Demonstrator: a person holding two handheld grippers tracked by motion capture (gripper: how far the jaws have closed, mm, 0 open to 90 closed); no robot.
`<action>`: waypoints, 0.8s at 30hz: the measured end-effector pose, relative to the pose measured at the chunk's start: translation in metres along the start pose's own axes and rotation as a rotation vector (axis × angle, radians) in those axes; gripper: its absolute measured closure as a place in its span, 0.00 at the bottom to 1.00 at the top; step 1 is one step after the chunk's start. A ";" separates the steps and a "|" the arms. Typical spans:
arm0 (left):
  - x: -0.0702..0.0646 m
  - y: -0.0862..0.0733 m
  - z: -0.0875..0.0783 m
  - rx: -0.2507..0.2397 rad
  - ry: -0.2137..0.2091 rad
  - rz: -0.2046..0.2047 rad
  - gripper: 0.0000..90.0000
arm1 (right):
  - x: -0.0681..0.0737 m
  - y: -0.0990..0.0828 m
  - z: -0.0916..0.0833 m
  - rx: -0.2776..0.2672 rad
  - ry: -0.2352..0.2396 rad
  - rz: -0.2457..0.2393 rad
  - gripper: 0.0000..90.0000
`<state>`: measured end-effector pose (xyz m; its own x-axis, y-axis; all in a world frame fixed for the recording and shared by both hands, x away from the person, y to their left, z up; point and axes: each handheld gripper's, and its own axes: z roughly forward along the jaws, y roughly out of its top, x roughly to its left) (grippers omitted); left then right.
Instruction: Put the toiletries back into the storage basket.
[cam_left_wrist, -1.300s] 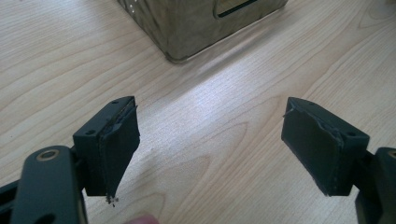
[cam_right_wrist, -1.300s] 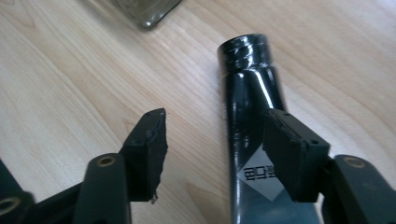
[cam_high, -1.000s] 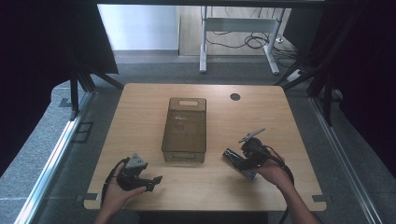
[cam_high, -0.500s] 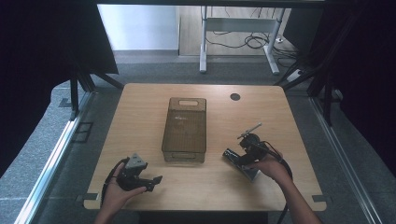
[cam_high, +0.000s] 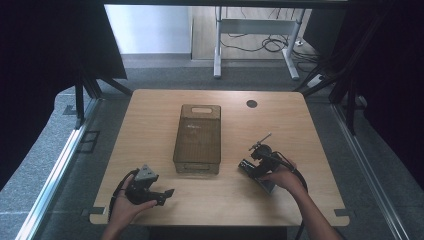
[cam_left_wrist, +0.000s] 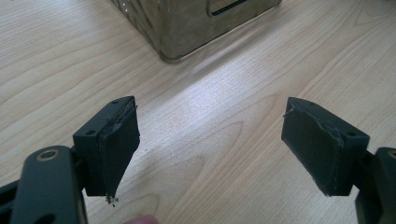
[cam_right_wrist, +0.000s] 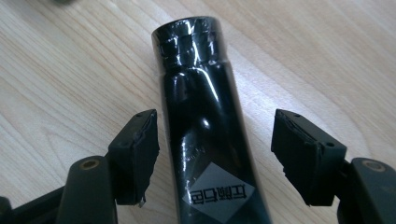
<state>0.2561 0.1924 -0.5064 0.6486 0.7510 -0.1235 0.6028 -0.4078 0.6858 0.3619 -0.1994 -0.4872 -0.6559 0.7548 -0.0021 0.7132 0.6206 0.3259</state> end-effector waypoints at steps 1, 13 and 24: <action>0.000 0.000 0.000 0.000 0.001 0.000 0.22 | 0.001 0.000 0.002 0.007 0.002 -0.002 0.36; 0.000 0.000 0.000 0.003 0.000 -0.004 0.22 | 0.003 0.000 0.016 0.071 -0.001 -0.016 0.40; -0.001 0.000 0.001 0.002 -0.001 0.000 0.22 | 0.001 -0.001 0.018 0.087 0.004 -0.017 0.46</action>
<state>0.2560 0.1918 -0.5068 0.6488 0.7507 -0.1244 0.6041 -0.4088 0.6840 0.3651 -0.1949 -0.5042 -0.6688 0.7434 -0.0033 0.7207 0.6494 0.2427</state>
